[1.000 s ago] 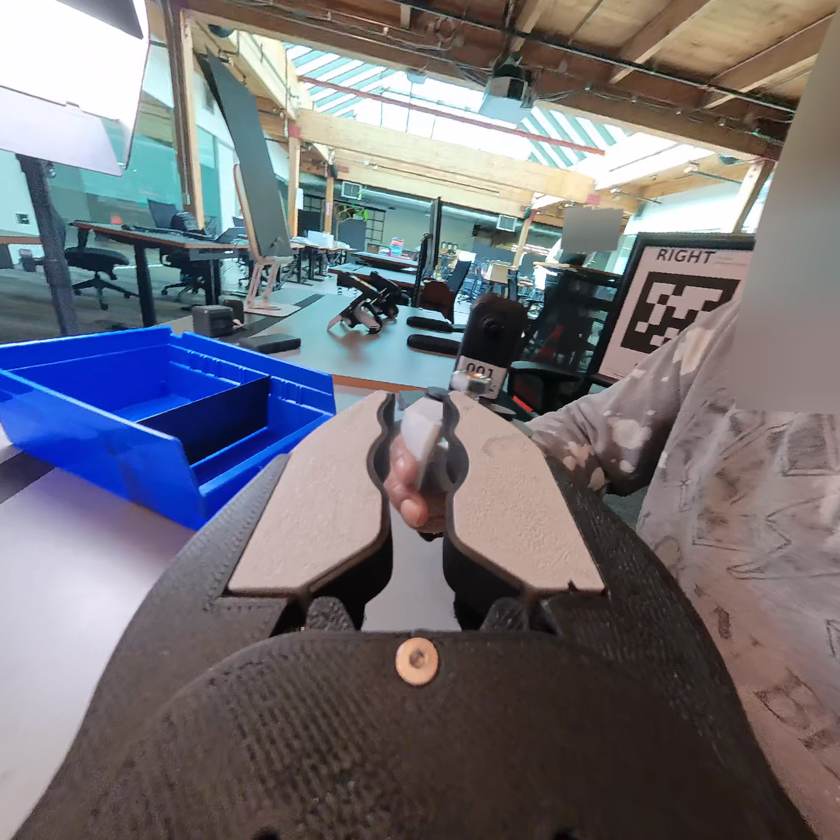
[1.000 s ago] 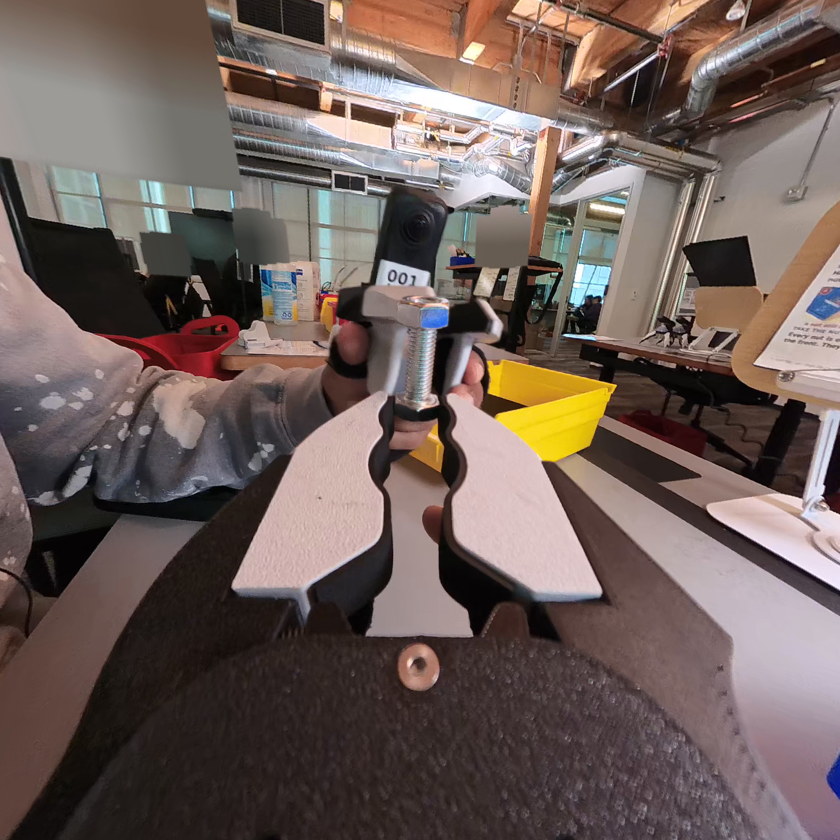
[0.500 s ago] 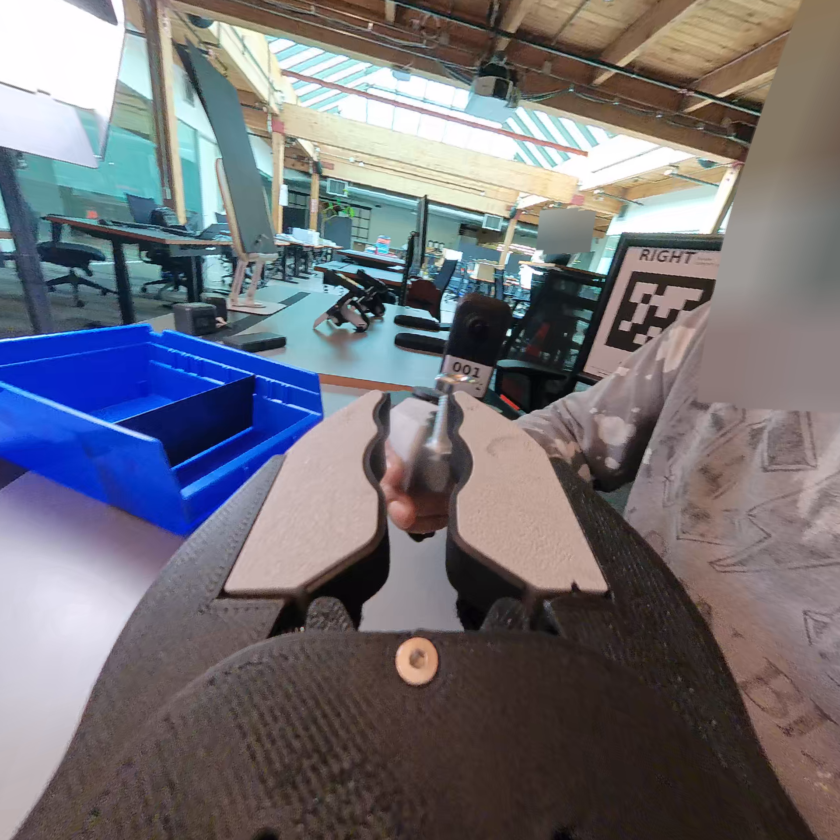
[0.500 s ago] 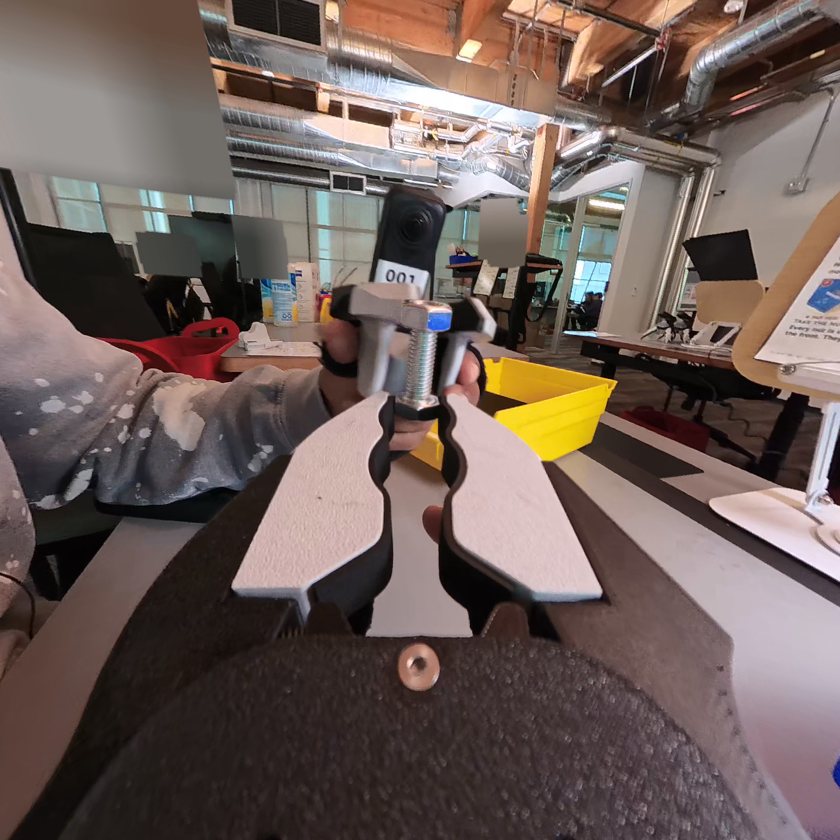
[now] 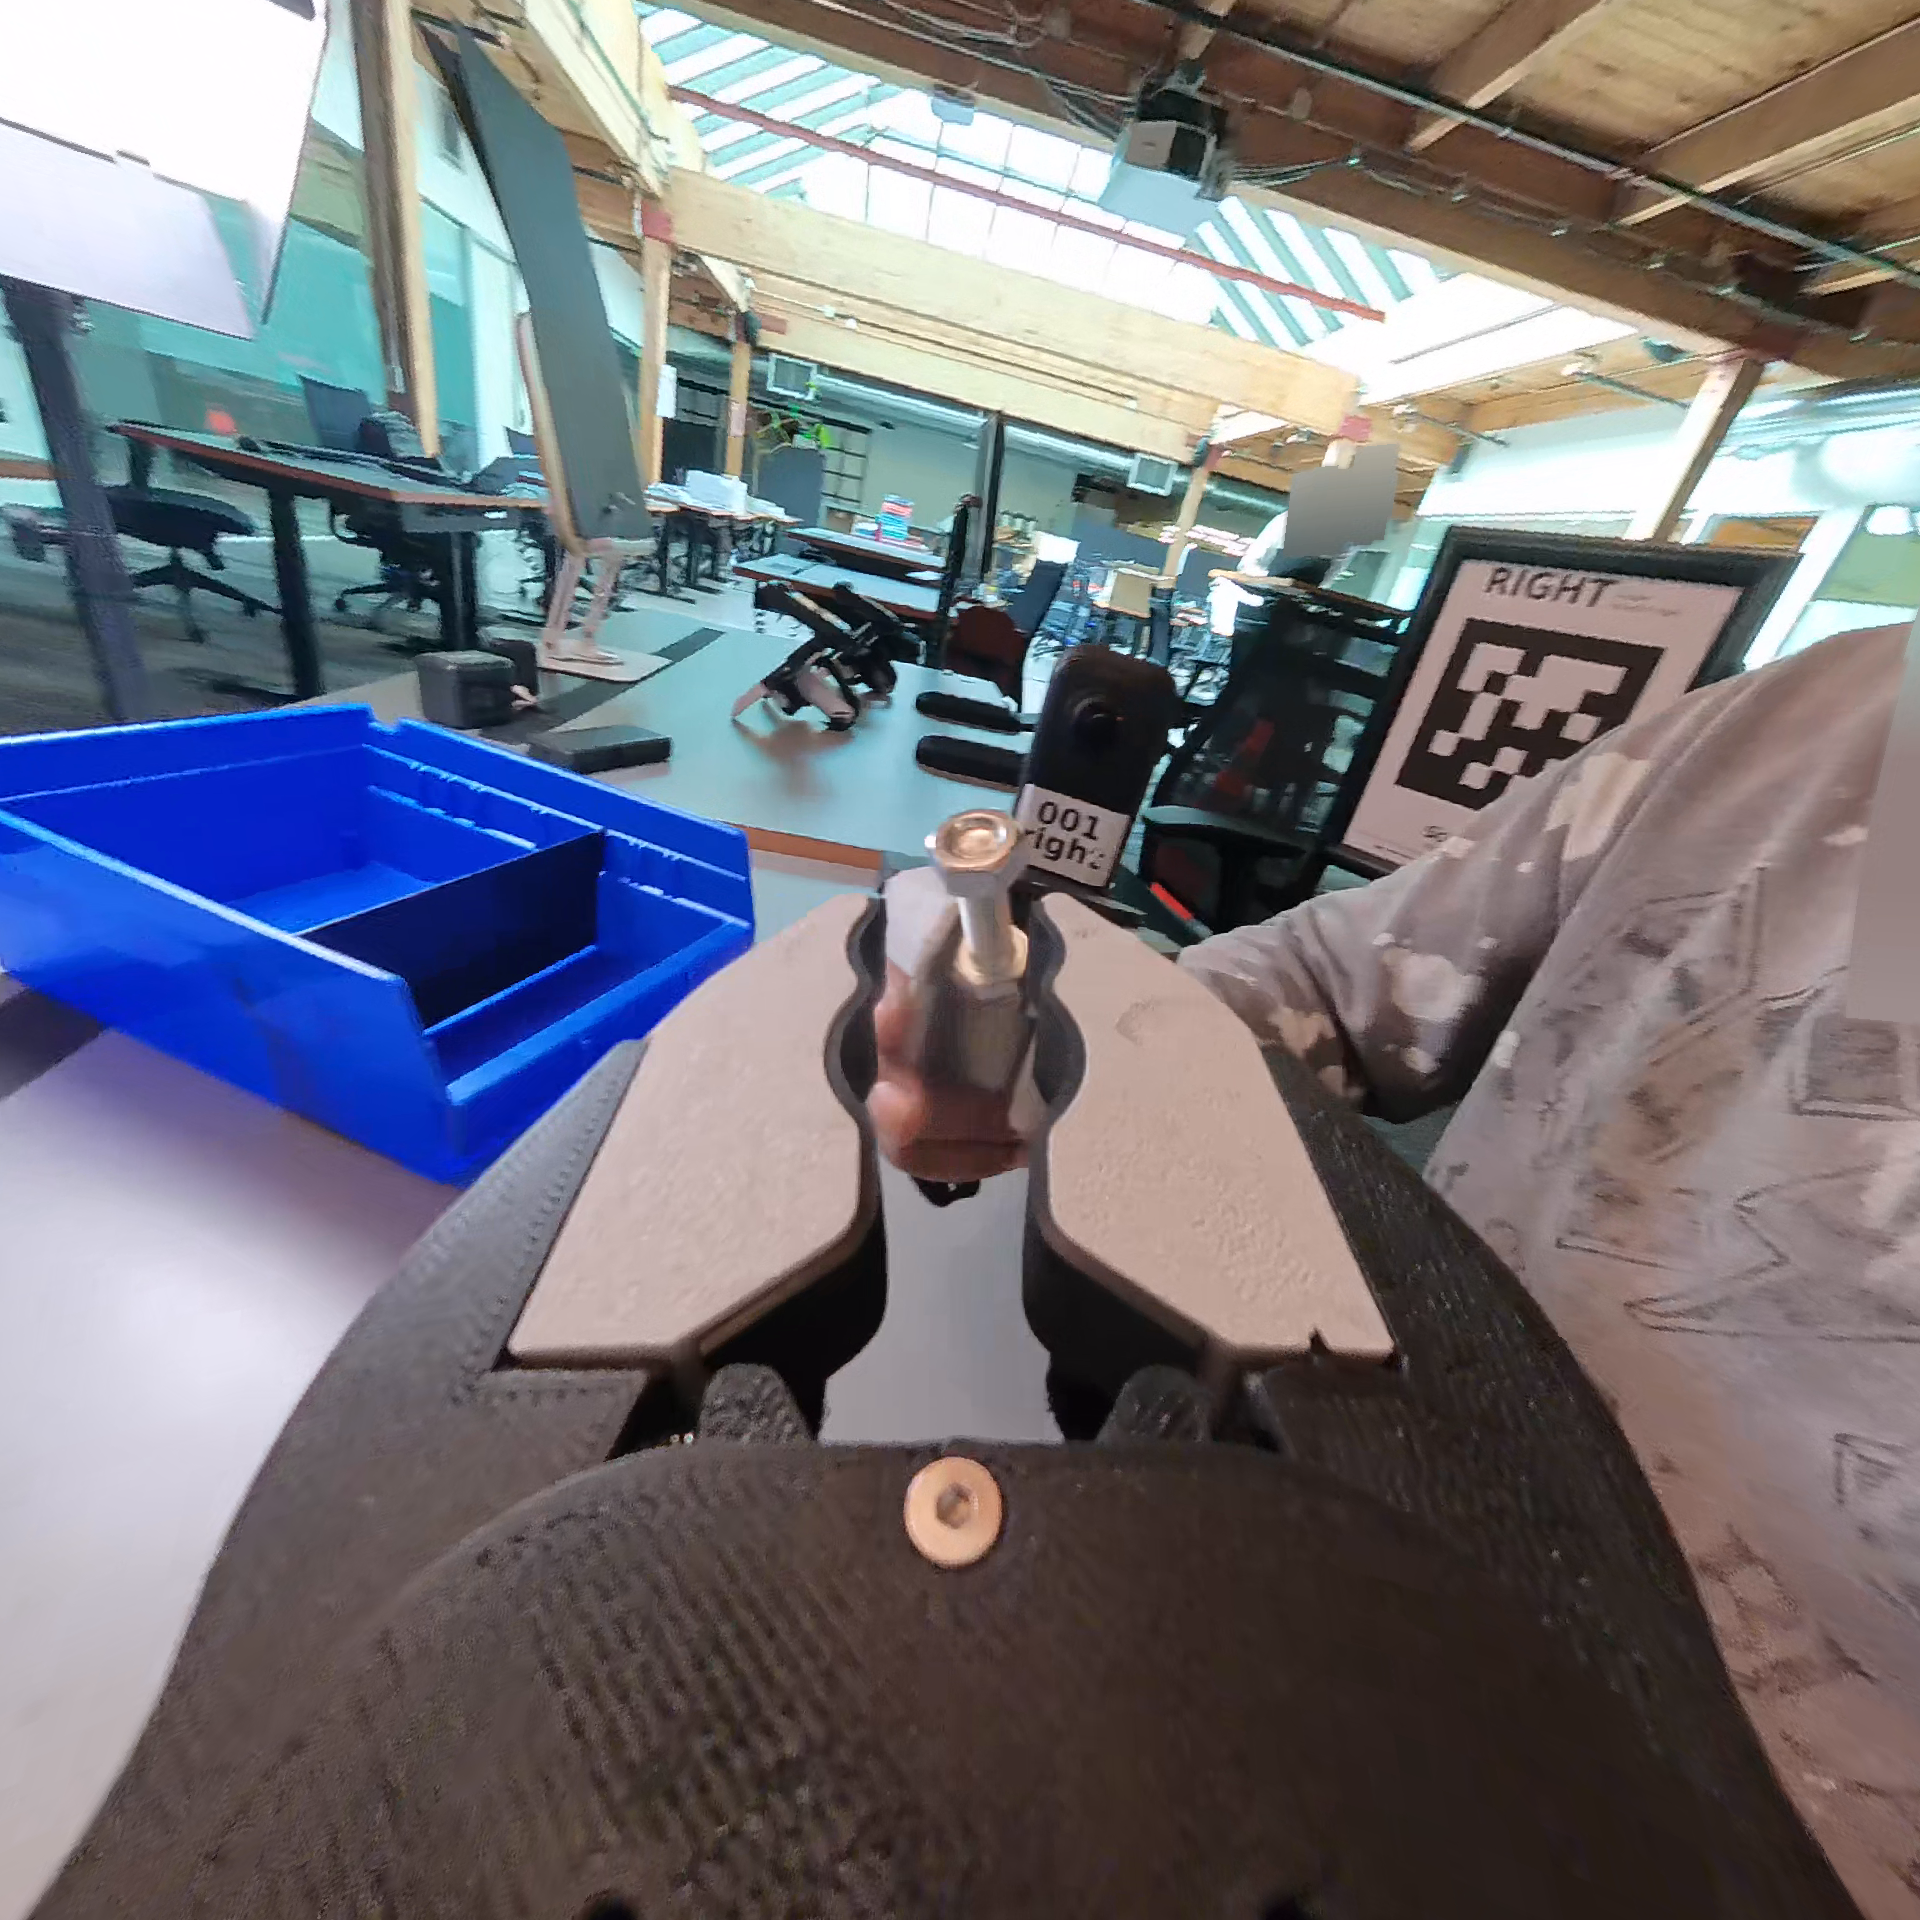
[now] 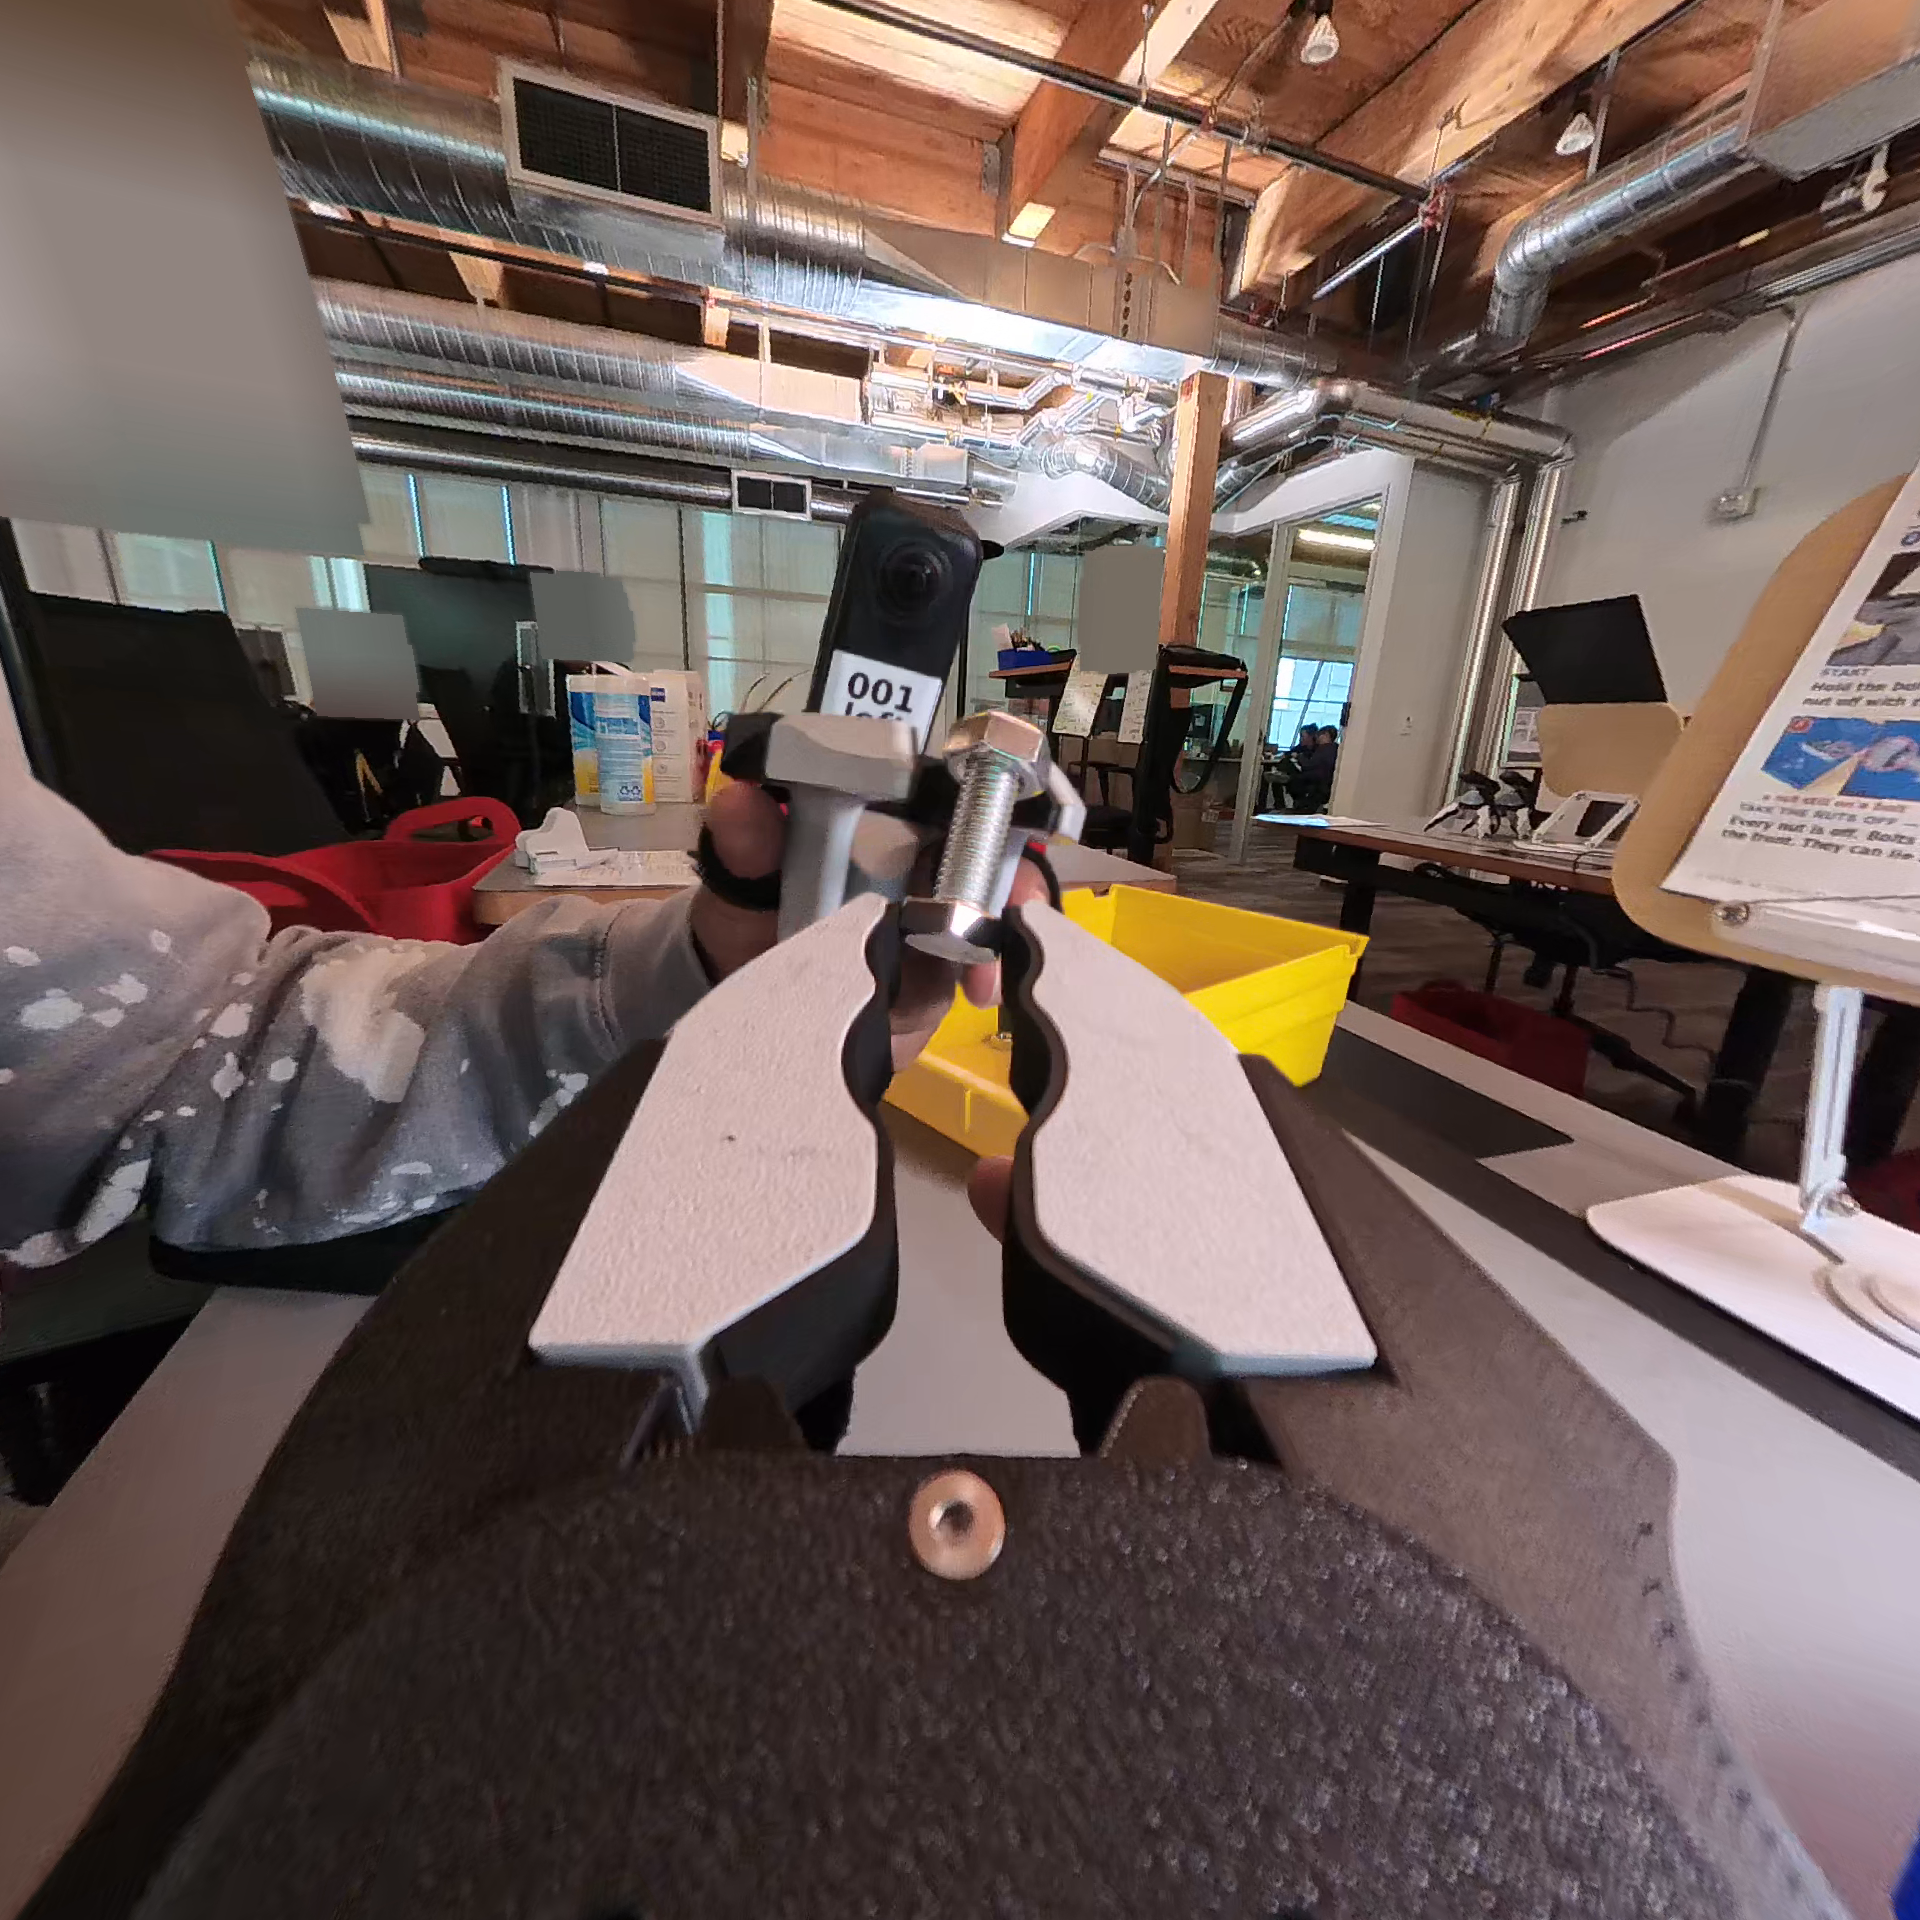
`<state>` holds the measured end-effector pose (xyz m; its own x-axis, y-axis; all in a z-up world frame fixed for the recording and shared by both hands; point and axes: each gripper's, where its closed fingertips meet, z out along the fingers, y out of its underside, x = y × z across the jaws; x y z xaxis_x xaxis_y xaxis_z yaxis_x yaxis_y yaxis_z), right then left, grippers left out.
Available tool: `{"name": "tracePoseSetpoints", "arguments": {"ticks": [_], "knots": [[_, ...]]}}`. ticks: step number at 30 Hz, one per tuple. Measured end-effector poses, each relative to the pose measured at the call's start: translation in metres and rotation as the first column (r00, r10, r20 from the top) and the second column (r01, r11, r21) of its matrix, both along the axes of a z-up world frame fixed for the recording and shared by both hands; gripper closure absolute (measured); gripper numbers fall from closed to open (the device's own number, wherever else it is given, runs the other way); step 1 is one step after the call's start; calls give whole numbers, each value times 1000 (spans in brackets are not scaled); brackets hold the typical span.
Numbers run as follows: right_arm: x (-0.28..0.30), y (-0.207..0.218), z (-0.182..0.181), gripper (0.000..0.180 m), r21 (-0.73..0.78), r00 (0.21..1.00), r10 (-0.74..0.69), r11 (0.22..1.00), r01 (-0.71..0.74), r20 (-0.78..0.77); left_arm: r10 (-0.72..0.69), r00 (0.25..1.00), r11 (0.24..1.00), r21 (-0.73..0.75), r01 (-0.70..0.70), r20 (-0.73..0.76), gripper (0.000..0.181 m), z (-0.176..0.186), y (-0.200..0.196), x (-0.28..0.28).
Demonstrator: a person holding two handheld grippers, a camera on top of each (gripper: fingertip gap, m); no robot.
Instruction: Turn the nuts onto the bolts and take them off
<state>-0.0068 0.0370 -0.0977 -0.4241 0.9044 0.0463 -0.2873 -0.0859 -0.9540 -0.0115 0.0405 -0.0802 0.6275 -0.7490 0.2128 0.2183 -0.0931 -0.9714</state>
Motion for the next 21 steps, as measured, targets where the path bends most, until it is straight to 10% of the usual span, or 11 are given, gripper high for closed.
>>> {"name": "tracePoseSetpoints", "arguments": {"ticks": [21], "knots": [[-59, -11, 5, 161, 94, 988, -29, 995, 15, 149, 209, 972, 968, 166, -191, -103, 171, 11, -1, -31]]}}
